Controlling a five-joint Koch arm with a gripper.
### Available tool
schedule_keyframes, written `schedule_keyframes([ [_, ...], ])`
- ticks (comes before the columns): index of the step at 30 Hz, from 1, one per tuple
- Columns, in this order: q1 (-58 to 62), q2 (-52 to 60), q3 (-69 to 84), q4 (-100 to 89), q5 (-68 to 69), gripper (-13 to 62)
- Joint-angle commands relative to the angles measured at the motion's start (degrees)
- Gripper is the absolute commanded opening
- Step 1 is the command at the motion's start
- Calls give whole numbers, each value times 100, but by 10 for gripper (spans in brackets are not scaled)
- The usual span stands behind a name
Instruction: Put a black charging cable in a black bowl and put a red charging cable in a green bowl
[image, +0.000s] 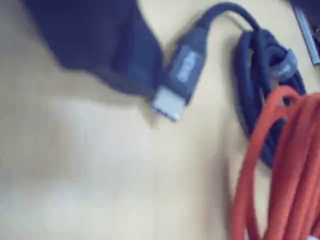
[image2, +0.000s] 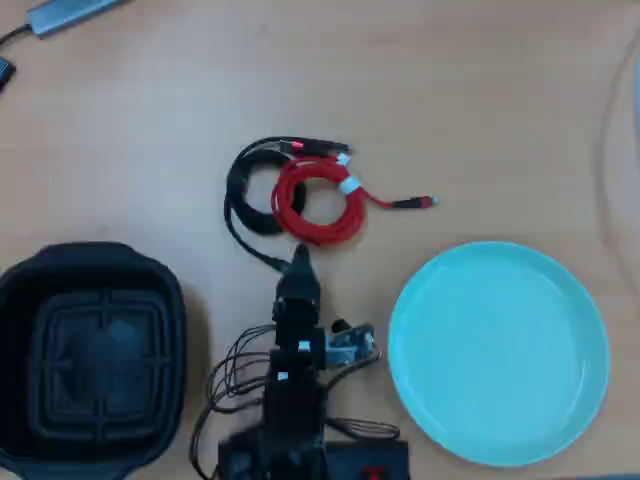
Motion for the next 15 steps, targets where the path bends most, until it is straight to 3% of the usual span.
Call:
schedule_keyframes([
  [1, -853, 475, -6293, 9413, -1424, 535],
  [15, -914, 466, -6469, 9404, -1415, 535],
])
